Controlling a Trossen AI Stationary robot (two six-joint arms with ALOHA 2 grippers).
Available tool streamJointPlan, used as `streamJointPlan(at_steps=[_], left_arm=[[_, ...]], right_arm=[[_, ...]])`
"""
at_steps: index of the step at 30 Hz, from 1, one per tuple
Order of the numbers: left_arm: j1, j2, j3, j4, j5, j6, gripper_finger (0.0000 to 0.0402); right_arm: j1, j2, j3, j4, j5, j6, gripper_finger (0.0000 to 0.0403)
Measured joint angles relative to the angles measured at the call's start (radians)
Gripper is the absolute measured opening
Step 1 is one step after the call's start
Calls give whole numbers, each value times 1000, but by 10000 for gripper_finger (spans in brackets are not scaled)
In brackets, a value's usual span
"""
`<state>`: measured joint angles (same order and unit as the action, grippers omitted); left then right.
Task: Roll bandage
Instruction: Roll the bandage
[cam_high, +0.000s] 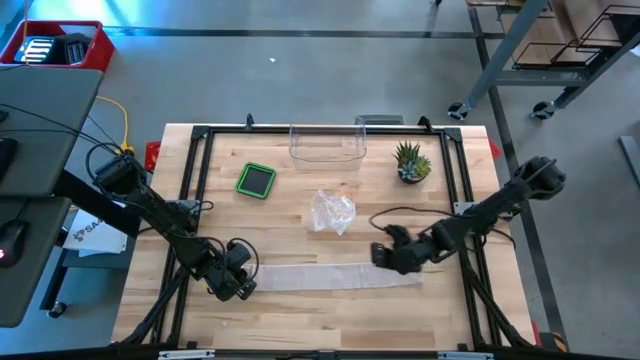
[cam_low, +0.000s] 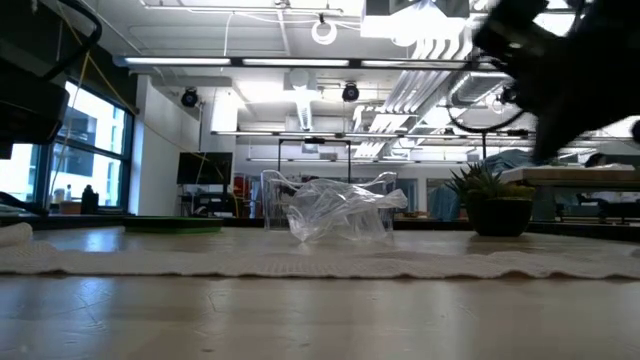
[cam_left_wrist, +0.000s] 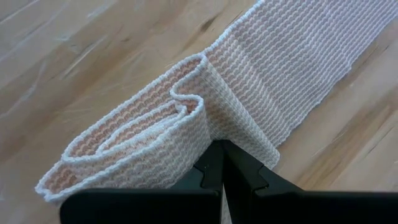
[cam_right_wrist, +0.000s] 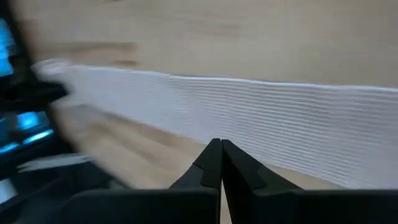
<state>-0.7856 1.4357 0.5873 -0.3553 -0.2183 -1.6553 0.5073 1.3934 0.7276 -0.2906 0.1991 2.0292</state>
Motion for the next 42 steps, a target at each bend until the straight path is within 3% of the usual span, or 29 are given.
streamJointPlan(at_steps=[5,10,17,24,30,35,42], left_arm=[[0,0,0,1,-1,1,0],[0,0,0,3,-2,11,0],[0,0,0,11,-2,26,0],[0,0,0,12,-3,27,0],[0,0,0,13,-13,27,0],[0,0,0,15,-51,39,0],[10,-57,0,-12,-25,69,0]], right_arm=[[-107,202,73,294,-53,-173,0],[-196,487,395,311,-211,-452,0],[-276,806,895,137,-288,-677,0],[-282,1001,1239,-171,-359,-846,0],[-267,1099,1334,-257,-371,-841,0],[-272,1094,1322,-259,-346,-852,0],[-271,1096,1320,-312,-325,-883,0]])
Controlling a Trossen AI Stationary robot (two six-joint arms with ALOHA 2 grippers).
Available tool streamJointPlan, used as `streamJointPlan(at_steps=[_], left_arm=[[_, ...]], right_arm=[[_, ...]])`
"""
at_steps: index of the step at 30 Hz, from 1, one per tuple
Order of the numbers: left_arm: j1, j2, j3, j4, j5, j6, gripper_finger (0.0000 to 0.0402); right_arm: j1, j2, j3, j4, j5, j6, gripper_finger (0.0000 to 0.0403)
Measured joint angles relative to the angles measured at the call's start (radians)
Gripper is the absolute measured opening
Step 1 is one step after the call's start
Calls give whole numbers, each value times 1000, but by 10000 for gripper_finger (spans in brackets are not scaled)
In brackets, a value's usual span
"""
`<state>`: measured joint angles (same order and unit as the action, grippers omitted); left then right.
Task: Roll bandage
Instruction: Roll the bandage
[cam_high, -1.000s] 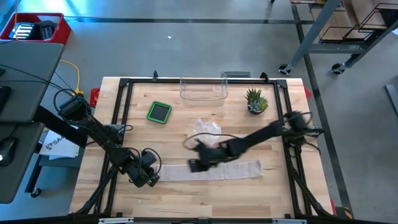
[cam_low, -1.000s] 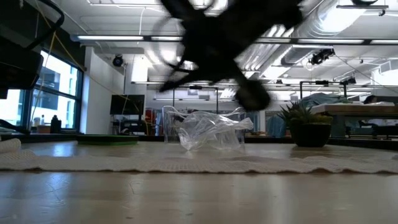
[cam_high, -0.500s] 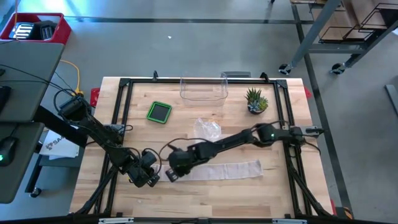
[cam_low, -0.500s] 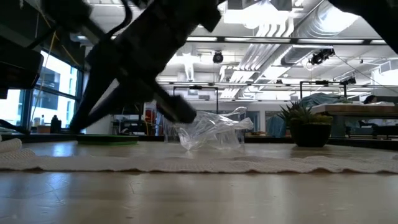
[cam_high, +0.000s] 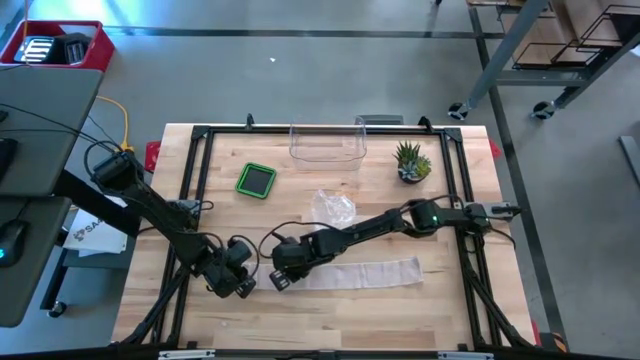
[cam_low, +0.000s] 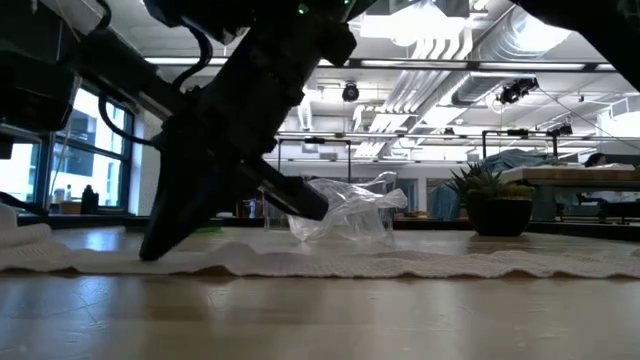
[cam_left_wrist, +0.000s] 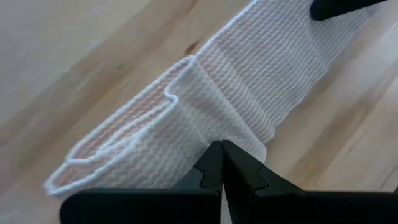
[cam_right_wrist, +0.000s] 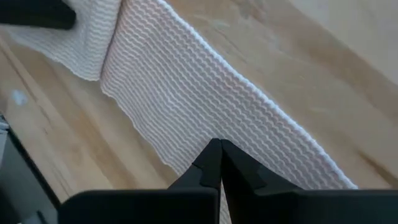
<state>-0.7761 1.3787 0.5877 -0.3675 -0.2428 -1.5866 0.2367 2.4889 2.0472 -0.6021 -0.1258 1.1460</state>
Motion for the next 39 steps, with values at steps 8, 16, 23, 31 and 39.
streamJointPlan(at_steps=[8,16,23,31,39], left_arm=[[-9,-146,0,-93,-2,-9,0],[-158,-233,94,-486,-87,-389,0],[-201,-128,95,-470,-2,-590,0],[-135,6,95,-461,128,-605,0],[-73,119,105,-401,143,-613,0]], right_arm=[[0,0,0,-14,2,-27,0],[0,0,0,-15,0,-29,0],[0,0,0,-14,0,-30,0],[0,0,0,-15,-10,-48,0],[-1,0,0,-15,-15,-48,0]])
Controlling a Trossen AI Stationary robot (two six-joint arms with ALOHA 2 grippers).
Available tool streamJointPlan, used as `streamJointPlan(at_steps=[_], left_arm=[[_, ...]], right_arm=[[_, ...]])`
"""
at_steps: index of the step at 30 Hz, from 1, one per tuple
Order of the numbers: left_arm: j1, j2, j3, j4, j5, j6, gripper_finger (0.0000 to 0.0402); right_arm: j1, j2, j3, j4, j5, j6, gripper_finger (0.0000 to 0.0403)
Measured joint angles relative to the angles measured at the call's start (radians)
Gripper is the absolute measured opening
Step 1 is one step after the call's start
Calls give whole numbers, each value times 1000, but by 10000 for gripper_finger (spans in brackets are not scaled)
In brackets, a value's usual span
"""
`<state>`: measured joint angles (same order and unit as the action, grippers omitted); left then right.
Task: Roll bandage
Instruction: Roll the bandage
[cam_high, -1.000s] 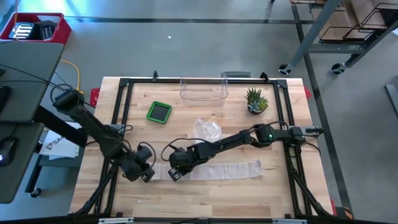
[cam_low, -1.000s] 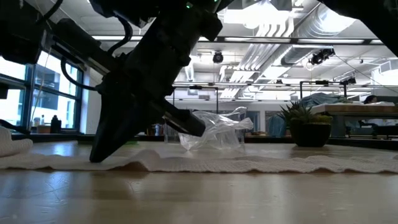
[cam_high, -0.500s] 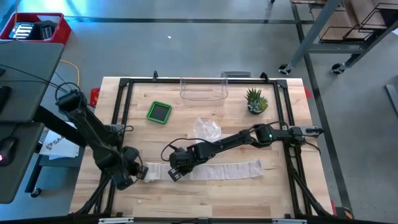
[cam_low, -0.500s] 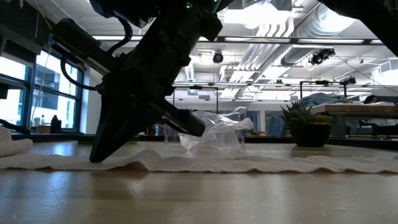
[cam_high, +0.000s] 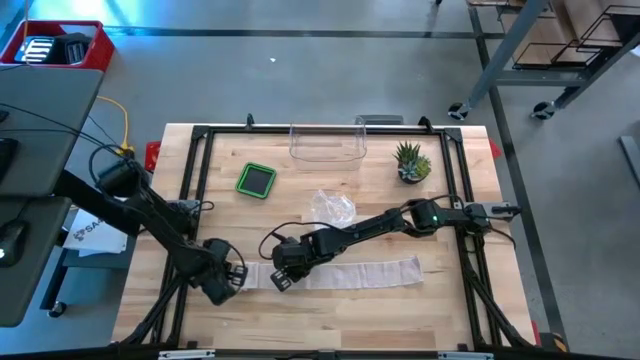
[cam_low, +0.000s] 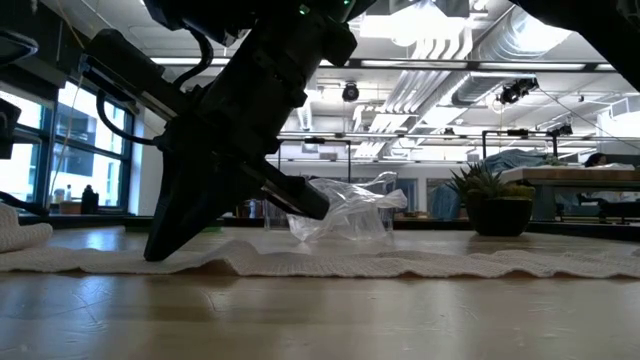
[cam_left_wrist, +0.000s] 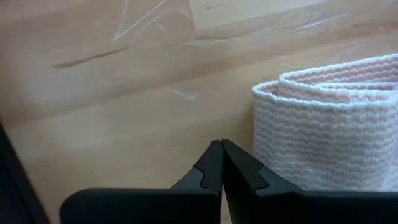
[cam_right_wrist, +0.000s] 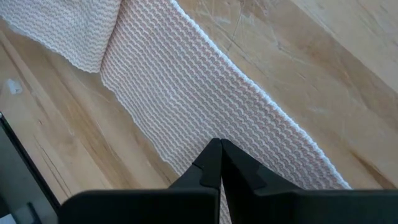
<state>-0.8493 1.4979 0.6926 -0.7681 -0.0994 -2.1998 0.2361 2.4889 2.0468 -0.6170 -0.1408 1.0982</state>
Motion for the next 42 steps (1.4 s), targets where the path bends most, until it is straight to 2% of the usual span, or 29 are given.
streamJointPlan(at_steps=[3,7,16,24,30,33,37,42], left_arm=[[15,6,22,-13,-14,4,0],[26,3,54,47,-92,20,0],[31,5,51,137,-122,12,0],[-5,-19,55,82,-135,23,0],[-71,-145,55,-4,-159,9,0],[-83,-192,55,64,-229,16,0],[-76,-170,56,216,-356,33,0],[-31,-94,56,275,-371,39,0]], right_arm=[[0,0,0,0,0,0,0],[0,0,0,0,0,0,0],[-1,0,0,0,-1,0,0],[-1,-3,0,-19,8,-1,0],[-2,-5,0,-34,-16,0,0],[-2,-5,0,-34,-18,0,0],[-2,-5,0,-37,-18,0,0],[-2,-5,0,-36,-18,0,0]])
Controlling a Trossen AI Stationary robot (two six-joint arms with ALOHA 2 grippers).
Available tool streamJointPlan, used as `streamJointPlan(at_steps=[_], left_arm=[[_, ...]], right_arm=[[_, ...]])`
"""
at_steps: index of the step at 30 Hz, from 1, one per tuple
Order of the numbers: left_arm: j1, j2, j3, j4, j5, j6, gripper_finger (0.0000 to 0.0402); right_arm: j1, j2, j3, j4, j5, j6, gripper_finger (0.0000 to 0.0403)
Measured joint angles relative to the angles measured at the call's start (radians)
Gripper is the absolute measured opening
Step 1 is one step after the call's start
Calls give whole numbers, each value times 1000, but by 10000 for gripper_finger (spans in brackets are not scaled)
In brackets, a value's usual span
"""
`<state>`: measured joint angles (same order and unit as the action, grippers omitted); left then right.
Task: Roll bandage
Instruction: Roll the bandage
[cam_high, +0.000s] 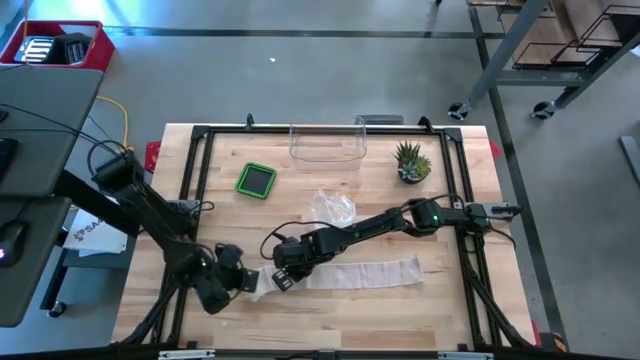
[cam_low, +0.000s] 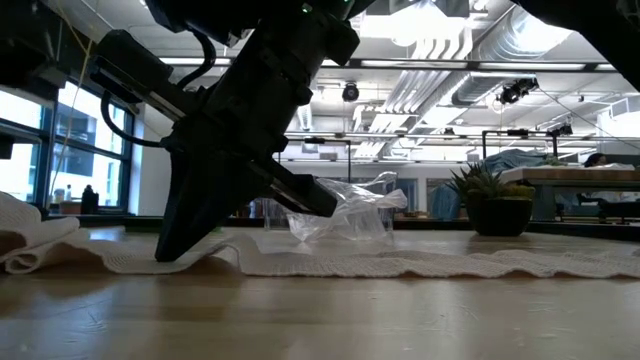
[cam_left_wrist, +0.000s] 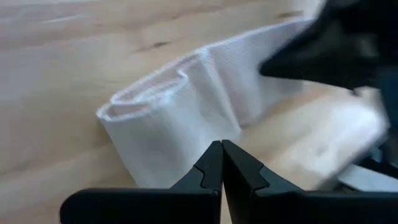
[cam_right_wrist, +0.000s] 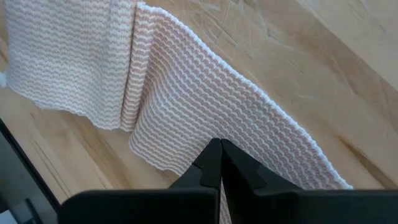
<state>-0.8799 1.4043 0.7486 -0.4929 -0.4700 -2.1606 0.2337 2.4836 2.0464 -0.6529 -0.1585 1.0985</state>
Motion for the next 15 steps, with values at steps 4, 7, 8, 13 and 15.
streamJointPlan(at_steps=[4,7,8,13,15], left_arm=[[25,54,-1,71,17,0,0],[36,87,-1,117,19,13,0],[37,93,-1,124,23,16,0],[37,112,-1,89,86,20,0],[29,108,-1,48,133,43,0]], right_arm=[[-3,0,0,1,-2,0,0],[-5,0,0,1,-7,2,0],[-5,0,0,1,-7,5,0],[-6,0,0,1,-1,27,0],[-6,0,0,-1,0,28,0]])
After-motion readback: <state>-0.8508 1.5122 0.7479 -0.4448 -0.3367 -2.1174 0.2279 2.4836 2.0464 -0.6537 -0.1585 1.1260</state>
